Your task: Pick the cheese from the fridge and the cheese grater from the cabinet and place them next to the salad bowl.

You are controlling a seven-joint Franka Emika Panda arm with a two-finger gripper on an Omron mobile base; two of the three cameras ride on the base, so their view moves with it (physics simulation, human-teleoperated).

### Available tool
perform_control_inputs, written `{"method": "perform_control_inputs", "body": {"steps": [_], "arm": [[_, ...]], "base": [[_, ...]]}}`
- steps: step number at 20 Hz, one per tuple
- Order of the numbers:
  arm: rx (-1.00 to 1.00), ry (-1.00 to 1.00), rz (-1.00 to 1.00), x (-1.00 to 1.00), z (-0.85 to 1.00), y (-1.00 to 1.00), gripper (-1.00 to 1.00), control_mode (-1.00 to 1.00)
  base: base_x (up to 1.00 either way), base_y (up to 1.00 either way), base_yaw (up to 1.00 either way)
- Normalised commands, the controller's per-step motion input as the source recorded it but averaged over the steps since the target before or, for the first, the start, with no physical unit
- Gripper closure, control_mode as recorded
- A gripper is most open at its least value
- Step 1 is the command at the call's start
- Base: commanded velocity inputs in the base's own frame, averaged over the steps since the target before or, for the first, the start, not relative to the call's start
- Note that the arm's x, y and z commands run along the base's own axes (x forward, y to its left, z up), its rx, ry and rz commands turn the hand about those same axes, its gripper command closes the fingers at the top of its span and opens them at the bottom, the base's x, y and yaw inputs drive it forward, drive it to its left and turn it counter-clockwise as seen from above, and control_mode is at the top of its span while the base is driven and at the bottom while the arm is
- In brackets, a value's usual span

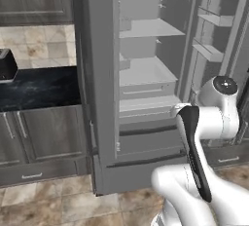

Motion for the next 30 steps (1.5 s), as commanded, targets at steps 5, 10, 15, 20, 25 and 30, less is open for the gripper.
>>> {"method": "perform_control_inputs", "body": {"steps": [5, 10, 15, 20, 25, 30], "arm": [[0.00, 0.00, 0.00, 0.00, 0.00, 0.00, 1.00, 1.00], [0.00, 0.00, 0.00, 0.00, 0.00, 0.00, 1.00, 1.00], [0.00, 0.00, 0.00, 0.00, 0.00, 0.00, 1.00, 1.00], [0.00, 0.00, 0.00, 0.00, 0.00, 0.00, 1.00, 1.00], [0.00, 0.00, 0.00, 0.00, 0.00, 0.00, 1.00, 1.00], [0.00, 0.00, 0.00, 0.00, 0.00, 0.00, 1.00, 1.00]], "base": [[-0.65, 0.15, 0.01], [-0.46, 0.10, 0.21], [-0.29, 0.02, 0.39], [-0.29, 0.00, 0.47], [-0.38, 0.08, 0.49], [-0.49, 0.21, 0.49]]}}
